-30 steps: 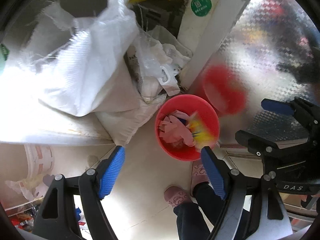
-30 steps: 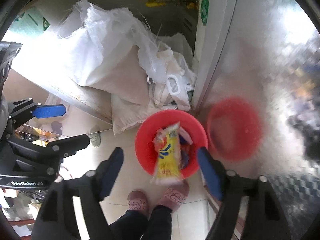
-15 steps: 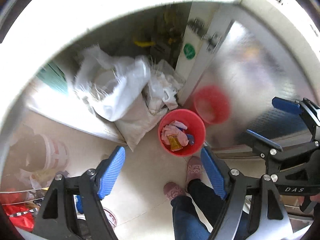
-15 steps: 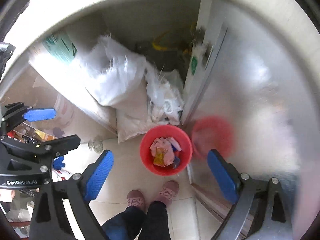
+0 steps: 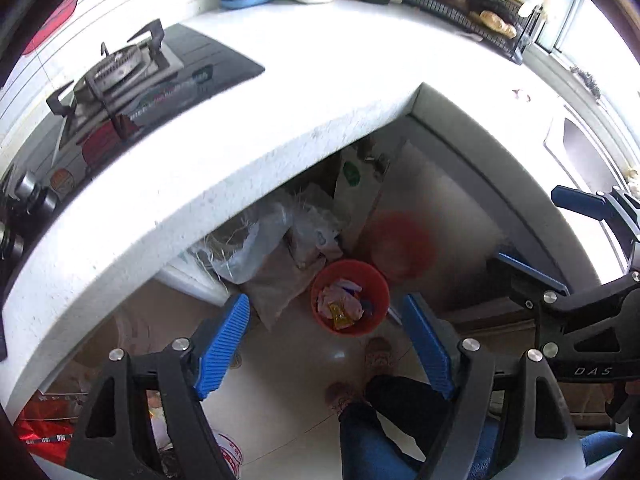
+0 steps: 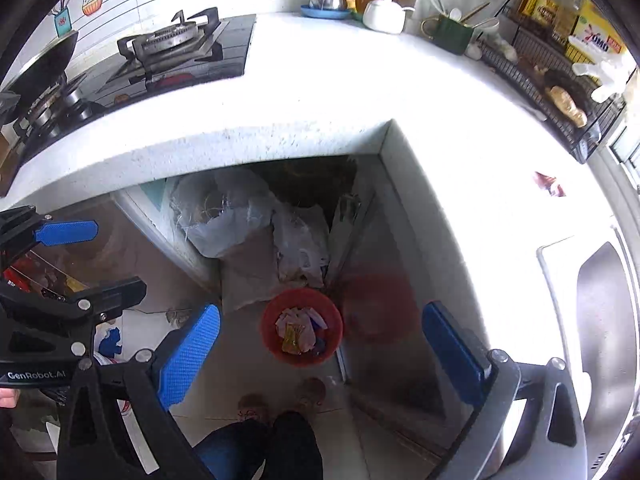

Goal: Collect trash
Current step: 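Raise both tools out of the cabinet back up to the counter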

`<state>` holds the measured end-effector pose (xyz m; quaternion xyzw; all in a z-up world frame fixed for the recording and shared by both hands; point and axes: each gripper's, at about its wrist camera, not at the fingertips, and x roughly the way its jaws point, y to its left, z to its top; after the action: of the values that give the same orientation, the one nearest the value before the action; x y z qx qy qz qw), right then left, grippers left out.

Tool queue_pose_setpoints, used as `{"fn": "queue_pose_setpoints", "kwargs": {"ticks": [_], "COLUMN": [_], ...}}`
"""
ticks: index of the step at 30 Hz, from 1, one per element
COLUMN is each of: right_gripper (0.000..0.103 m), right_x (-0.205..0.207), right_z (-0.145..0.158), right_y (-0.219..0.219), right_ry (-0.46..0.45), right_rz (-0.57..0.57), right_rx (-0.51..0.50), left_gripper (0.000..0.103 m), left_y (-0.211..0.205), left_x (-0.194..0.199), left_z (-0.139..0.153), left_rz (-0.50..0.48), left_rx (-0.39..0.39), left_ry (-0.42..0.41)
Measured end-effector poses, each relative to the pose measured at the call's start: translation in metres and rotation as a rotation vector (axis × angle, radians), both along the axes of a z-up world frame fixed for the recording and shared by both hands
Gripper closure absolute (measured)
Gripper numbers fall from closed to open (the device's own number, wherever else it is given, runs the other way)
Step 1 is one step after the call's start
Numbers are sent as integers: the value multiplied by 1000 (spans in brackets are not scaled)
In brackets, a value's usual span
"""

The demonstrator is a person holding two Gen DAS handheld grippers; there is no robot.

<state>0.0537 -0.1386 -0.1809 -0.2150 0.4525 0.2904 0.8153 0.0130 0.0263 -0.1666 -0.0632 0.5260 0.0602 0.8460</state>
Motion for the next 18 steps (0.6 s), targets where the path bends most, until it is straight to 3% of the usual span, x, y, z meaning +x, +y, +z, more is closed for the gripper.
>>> {"fn": "queue_pose_setpoints", "kwargs": {"ticks": [9, 18], "right_gripper": [2, 2], "right_x": [5, 27], "right_z": [46, 89], "right_y": [-22, -35], "right_ry": [-68, -171], "right_rz": [-50, -180], "right_rx": [27, 42], "left_gripper": [25, 25], "left_y": [-17, -32], "left_x": [16, 58], "left_z": [61, 110], "left_rz": [-72, -169], "left_rx": [18, 34], "left_ry": [-76, -143]}}
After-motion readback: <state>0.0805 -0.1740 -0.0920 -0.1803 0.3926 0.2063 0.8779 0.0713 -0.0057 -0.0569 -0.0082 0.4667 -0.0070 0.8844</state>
